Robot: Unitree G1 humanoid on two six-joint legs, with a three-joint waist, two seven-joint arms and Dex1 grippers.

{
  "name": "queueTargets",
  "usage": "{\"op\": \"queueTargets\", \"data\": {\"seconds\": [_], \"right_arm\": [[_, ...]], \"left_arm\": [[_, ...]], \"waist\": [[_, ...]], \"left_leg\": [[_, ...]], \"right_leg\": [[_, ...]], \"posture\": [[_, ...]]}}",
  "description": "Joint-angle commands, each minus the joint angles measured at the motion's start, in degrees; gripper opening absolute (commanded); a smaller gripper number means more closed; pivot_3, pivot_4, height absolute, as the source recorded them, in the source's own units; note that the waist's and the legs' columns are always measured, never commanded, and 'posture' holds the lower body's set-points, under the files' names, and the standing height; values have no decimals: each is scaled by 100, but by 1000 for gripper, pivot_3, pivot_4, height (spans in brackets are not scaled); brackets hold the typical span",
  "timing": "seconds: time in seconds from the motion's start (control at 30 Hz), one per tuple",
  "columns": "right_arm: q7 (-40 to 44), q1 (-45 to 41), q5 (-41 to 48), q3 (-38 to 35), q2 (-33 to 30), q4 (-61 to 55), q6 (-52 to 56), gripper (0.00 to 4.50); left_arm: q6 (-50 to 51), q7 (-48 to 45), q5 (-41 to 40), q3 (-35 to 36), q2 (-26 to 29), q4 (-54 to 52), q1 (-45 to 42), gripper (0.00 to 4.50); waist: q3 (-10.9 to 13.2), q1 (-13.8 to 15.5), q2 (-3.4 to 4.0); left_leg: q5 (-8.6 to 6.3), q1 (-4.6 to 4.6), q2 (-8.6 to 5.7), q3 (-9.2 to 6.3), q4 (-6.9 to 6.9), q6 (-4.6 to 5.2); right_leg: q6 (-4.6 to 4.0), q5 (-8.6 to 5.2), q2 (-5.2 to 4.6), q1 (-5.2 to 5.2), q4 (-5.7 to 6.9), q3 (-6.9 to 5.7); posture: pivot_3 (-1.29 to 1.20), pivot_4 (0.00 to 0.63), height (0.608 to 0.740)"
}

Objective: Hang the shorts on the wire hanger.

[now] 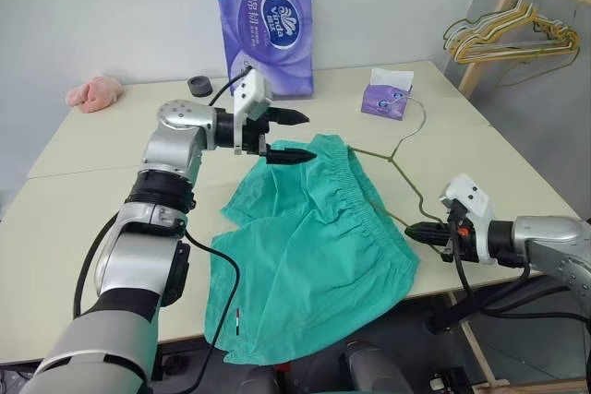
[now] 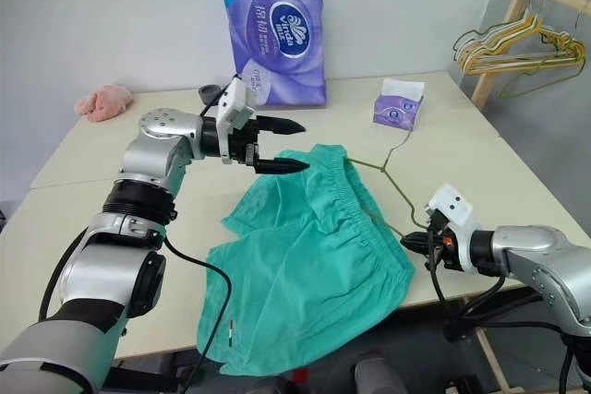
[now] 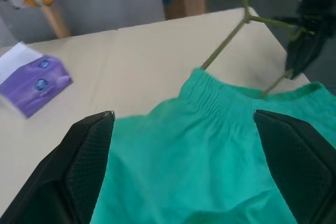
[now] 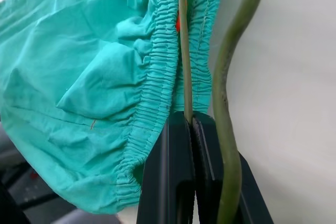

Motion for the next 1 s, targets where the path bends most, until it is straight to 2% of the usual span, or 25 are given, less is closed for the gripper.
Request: {"op": "queueTargets", "data": {"seconds": [0.03,0.13,0.4,0.57,0.6,0.63,0.73,1.0], "right_arm": [[143,-213,-251,206,-165,-278,-354,0],[207,-371,-440,392,-282,-424,-501,0],[309,-706,-752,665,-432,-797,-686,0],[330,-835,-775,685,-377,-909,-664,0],[328,-854,-775,683,-352,-920,-656,0],[327,-863,-777,682,-338,-923,-651,0],[319,-903,-802,690,-307,-934,-670,0],[341,-992,-1071,775,-214,-922,-936,0]], "left_arm": [[-397,-425,172,-196,-30,61,-199,4483],[-799,-677,430,-432,-41,259,-194,4483],[-1814,-422,1044,-671,-126,904,-105,4483],[-1689,-408,985,-543,-254,1108,-119,4483],[-1663,-428,978,-537,-265,1117,-114,4102],[-1659,-442,989,-534,-269,1125,-111,3945],[-1586,-477,997,-516,-283,1095,-61,3067],[-1496,-494,968,-490,-283,935,115,527]], "waist": [[0,-9,0],[0,-36,0],[0,-116,0],[0,-126,0],[0,-130,0],[0,-136,0],[0,-144,0],[0,-146,0]], "left_leg": [[0,0,0,0,0,0],[0,-2,1,3,0,0],[0,-14,3,-2,1,0],[0,-17,3,-4,1,0],[0,-18,2,-5,2,0],[0,-19,2,-5,2,0],[0,-20,2,-6,2,0],[0,-22,3,-9,2,0]], "right_leg": [[0,0,0,0,0,0],[0,0,1,-7,2,3],[0,0,-3,-16,2,0],[0,0,-4,-17,2,-2],[0,0,-4,-17,2,-2],[0,0,-4,-17,2,-3],[-1,1,-4,-20,4,-3],[-2,1,-4,-20,5,-4]], "posture": [[-265,50,740],[-271,49,740],[-282,51,740],[-285,51,740],[-285,51,740],[-285,51,740],[-284,53,740],[-282,54,740]]}}
